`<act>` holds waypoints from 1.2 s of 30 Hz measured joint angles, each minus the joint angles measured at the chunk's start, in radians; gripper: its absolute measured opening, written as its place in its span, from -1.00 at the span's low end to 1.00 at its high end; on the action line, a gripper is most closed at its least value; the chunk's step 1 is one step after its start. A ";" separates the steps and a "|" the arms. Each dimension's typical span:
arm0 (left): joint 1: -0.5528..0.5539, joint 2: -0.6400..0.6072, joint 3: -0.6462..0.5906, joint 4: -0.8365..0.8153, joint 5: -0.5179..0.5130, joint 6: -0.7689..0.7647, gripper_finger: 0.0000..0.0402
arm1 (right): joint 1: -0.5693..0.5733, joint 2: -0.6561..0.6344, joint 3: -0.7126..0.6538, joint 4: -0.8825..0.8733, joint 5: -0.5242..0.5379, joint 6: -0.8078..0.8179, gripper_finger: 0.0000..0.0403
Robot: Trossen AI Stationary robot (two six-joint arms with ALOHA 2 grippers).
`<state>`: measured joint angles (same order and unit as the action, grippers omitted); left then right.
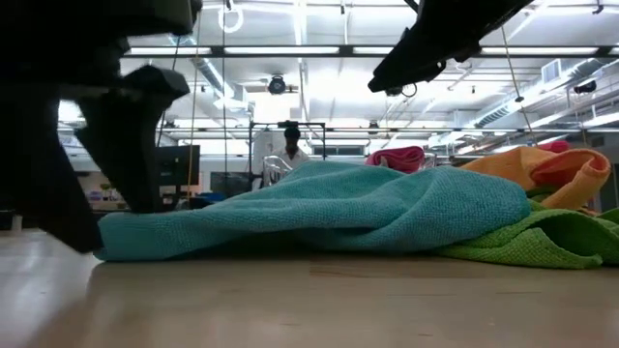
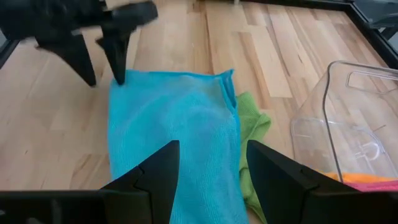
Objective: Fold microfiber towels
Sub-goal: Fold the blue microfiber cloth
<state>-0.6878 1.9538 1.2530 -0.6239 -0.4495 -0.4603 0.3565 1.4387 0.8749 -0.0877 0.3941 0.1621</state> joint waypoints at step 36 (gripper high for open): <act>0.082 -0.188 0.131 -0.231 0.017 -0.124 -0.93 | 0.170 0.232 0.083 0.143 0.102 -0.087 0.00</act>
<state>-0.6060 1.7655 1.3836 -0.8554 -0.4330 -0.5838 0.5262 1.6706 0.9580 0.0555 0.4964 0.0755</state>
